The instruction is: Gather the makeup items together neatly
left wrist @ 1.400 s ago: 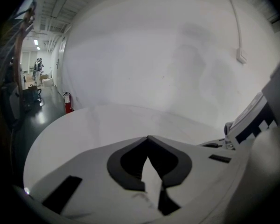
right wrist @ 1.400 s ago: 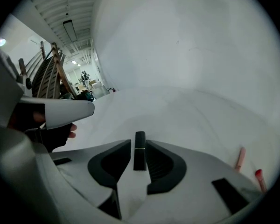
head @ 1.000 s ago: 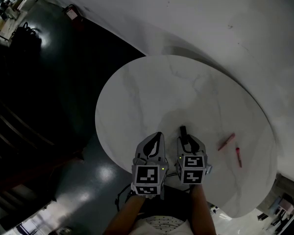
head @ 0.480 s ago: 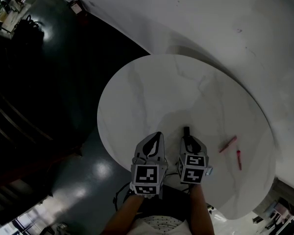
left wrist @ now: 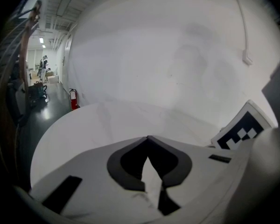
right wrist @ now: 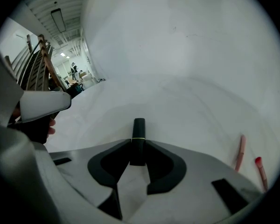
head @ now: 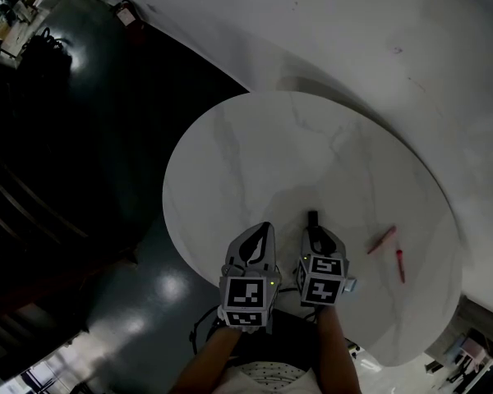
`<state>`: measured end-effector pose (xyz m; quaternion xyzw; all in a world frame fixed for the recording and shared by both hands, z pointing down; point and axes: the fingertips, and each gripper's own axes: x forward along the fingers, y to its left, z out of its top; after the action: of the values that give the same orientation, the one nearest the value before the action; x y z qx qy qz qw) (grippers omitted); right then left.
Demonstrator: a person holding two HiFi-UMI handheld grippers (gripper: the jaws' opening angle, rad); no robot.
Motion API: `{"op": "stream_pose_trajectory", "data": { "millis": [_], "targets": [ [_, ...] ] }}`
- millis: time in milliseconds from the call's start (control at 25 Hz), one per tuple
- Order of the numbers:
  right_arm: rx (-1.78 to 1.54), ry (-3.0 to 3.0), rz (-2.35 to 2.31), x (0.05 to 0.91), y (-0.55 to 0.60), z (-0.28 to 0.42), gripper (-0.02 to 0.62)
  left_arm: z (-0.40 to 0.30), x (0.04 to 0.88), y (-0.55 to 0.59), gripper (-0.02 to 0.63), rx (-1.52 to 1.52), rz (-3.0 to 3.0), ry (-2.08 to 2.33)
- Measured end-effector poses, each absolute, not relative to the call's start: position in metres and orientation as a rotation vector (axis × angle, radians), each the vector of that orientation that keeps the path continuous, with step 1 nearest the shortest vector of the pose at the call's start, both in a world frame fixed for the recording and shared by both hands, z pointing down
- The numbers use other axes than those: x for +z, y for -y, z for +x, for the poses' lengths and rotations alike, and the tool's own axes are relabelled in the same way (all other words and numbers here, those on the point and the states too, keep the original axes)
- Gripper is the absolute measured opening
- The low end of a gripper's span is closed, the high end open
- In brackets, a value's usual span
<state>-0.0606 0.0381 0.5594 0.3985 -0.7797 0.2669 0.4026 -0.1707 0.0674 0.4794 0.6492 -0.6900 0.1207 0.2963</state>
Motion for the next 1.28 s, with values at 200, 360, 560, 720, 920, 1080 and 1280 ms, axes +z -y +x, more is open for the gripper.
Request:
{"op": "stream_pose_trajectory", "data": {
  "millis": [200,360,560,720,920,1080,1280],
  "targets": [
    [0.68,1.968,1.013,0.559,-0.038,-0.061,0.12,-0.171,0.476,-0.069,0.038,0.314,1.728,1.839],
    [0.684,1.967,1.025,0.559,-0.039,-0.06,0.12,-0.171,0.474,-0.07,0.038,0.307,1.734,1.845],
    [0.717,1.986,1.04,0.552,-0.036,-0.06,0.118,-0.171,0.467,-0.069,0.038,0.305,1.753,1.851],
    [0.71,2.0,1.071,0.54,-0.031,-0.056,0.118,-0.168,0.461,-0.065,0.038,0.304,1.774,1.842],
    [0.741,1.988,1.139,0.53,-0.022,-0.046,0.118,-0.164,0.454,-0.053,0.037,0.297,1.796,1.84],
    [0.751,1.981,1.2,0.522,-0.008,-0.038,0.118,-0.16,0.448,-0.042,0.038,0.289,1.825,1.826],
    [0.765,1.969,1.288,0.509,0.014,-0.026,0.118,-0.16,0.439,-0.02,0.038,0.29,1.873,1.822]
  ]
}}
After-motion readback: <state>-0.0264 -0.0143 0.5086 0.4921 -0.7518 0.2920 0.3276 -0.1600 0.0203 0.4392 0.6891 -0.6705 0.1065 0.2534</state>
